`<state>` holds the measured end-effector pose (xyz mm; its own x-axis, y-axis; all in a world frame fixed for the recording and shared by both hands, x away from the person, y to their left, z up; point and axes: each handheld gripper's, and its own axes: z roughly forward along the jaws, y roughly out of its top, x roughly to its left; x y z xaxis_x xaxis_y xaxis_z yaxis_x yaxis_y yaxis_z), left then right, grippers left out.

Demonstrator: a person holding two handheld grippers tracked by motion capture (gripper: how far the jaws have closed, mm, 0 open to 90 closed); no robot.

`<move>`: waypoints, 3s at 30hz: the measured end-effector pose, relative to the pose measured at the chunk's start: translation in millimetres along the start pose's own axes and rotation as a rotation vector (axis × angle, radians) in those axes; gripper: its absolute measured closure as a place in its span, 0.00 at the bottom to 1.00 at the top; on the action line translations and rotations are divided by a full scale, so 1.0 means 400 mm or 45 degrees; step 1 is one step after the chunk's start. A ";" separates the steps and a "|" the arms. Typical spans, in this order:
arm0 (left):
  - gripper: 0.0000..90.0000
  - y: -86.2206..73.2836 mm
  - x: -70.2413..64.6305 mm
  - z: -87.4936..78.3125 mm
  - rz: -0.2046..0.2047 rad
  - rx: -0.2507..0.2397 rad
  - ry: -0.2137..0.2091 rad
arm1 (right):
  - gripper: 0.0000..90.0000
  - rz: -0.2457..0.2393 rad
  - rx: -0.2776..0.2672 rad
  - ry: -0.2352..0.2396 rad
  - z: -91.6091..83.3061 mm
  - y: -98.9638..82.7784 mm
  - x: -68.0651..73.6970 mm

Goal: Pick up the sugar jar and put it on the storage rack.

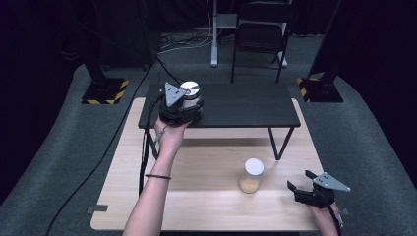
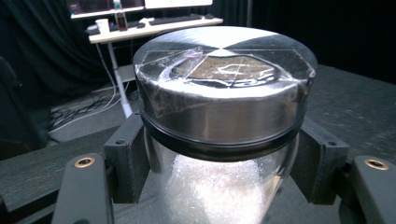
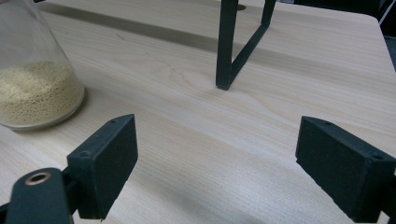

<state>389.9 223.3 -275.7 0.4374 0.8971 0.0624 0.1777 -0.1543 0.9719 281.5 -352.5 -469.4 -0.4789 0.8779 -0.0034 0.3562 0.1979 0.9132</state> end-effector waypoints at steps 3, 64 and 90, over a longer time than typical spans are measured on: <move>0.34 0.012 -0.007 0.019 0.018 0.028 0.006 | 0.13 0.002 -0.002 -0.001 0.000 -0.001 -0.002; 0.12 -0.498 0.074 -0.268 0.063 0.150 -0.060 | 0.13 -0.006 0.019 0.001 0.004 0.003 0.005; 0.12 -0.559 0.061 -0.258 0.091 0.252 -0.014 | 0.13 -0.012 0.024 -0.003 0.006 0.006 0.006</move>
<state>269.7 322.4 -468.2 0.4647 0.8765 0.1258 0.3150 -0.2964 0.9016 283.0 -349.0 -468.3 -0.4805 0.8769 -0.0129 0.3666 0.2142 0.9054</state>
